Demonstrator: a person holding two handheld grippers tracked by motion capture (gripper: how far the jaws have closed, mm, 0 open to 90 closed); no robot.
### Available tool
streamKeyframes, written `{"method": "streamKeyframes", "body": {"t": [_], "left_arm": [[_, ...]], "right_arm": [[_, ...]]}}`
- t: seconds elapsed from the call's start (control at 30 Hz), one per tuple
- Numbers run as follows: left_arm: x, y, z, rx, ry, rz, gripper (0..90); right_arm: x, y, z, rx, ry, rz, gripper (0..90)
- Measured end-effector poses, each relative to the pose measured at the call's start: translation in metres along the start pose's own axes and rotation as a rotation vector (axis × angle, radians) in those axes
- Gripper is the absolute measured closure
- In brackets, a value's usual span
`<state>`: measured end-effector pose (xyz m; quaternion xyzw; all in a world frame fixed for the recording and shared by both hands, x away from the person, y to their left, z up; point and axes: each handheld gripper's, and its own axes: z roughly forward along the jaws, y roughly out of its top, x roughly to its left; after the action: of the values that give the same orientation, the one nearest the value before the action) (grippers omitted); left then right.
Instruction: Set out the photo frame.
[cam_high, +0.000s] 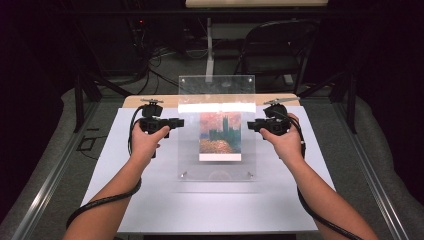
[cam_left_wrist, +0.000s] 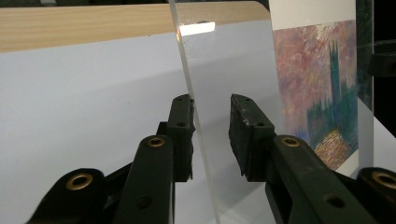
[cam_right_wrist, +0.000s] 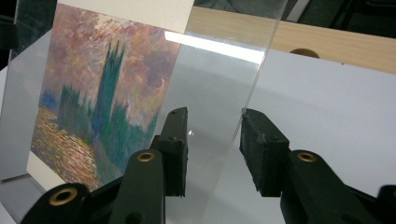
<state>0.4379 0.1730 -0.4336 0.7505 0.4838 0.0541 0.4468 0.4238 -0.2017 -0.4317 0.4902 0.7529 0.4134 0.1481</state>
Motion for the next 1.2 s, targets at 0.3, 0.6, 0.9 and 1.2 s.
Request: {"method": "streamKeyframes", "body": {"t": [0.3,0.6,0.9,1.2], "left_arm": [[-0.017,-0.012,-0.018,-0.036,0.022,0.071,73.3],[-0.026,-0.027,-0.035,-0.079,0.010,0.100,76.3],[-0.033,-0.043,-0.049,-0.118,-0.015,0.137,78.4],[-0.038,-0.060,-0.062,-0.141,-0.056,0.168,79.5]], "right_arm": [[0.014,-0.013,-0.022,-0.053,-0.022,-0.046,66.3],[0.023,-0.023,-0.040,-0.082,-0.019,-0.085,70.8],[0.030,-0.036,-0.055,-0.119,0.008,-0.098,72.9],[0.034,-0.053,-0.069,-0.161,0.065,-0.081,75.0]]}}
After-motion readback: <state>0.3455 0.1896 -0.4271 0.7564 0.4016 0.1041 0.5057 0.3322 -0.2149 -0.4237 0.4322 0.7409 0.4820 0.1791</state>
